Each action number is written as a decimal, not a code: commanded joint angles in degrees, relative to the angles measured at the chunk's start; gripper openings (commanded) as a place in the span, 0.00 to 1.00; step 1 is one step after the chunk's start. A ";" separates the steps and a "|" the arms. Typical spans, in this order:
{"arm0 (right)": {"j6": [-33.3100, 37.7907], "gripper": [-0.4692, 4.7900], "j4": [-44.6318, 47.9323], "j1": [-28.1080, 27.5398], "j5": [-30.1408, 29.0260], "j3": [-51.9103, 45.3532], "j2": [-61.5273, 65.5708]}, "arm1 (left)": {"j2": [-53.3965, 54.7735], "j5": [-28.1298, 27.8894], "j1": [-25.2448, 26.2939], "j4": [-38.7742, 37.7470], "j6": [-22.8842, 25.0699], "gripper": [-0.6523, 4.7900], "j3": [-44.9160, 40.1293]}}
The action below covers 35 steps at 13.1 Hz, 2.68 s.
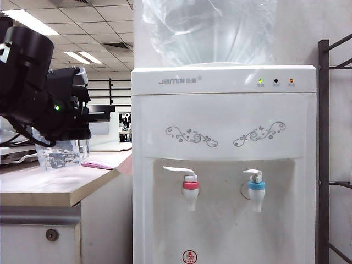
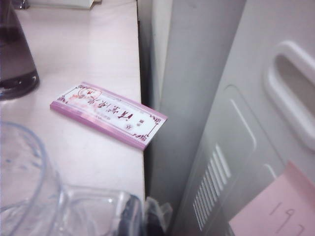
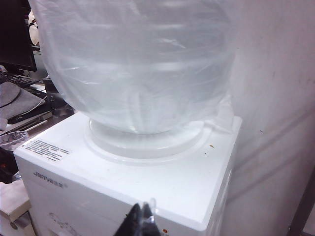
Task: Pick up the plastic mug from the left desk, go to the cold water outlet of the water dispenser, press the vertical switch to get some water, then put the mug back on the desk.
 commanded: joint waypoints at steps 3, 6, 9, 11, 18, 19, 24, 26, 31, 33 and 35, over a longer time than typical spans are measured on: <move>0.02 0.09 0.61 0.07 0.09 0.26 0.00 | -10.32 5.01 0.00 -7.23 4.92 0.11 0.17; 0.02 0.09 0.63 0.04 0.04 0.26 -0.02 | -29.90 18.73 -0.02 -19.17 4.94 0.11 0.22; 0.04 0.09 0.63 0.04 0.04 0.26 -0.04 | -35.71 24.13 -0.02 -25.86 8.92 0.11 0.22; 0.04 0.09 0.66 0.07 0.04 0.26 -0.04 | -38.73 29.57 -0.02 -28.33 8.90 0.11 0.31; 1.75 0.09 -0.46 0.07 -0.20 0.26 -0.07 | -43.17 36.65 -0.15 -30.18 7.21 0.11 0.68; 1.75 0.09 -0.63 0.09 -0.17 0.26 -0.07 | -44.11 39.60 -0.17 -35.12 7.21 0.11 4.33; 1.70 0.09 -0.61 0.07 -0.17 0.26 -0.07 | -43.95 37.66 -16.28 -36.94 7.74 0.11 7.10; 1.70 0.09 -0.63 0.07 -0.17 0.28 -0.09 | -43.89 37.62 -21.11 -40.09 11.80 0.11 7.08; 1.53 0.09 -0.63 0.04 -0.15 0.26 -0.07 | -37.64 37.20 -31.06 -48.06 26.08 0.11 6.88; 1.51 0.09 -0.63 0.04 -0.15 0.26 -0.09 | -34.64 36.96 -32.68 -48.06 28.37 0.11 6.86; 1.51 0.09 -0.63 0.02 -0.15 0.26 -0.07 | -30.29 36.98 -33.90 -47.56 30.91 0.11 6.43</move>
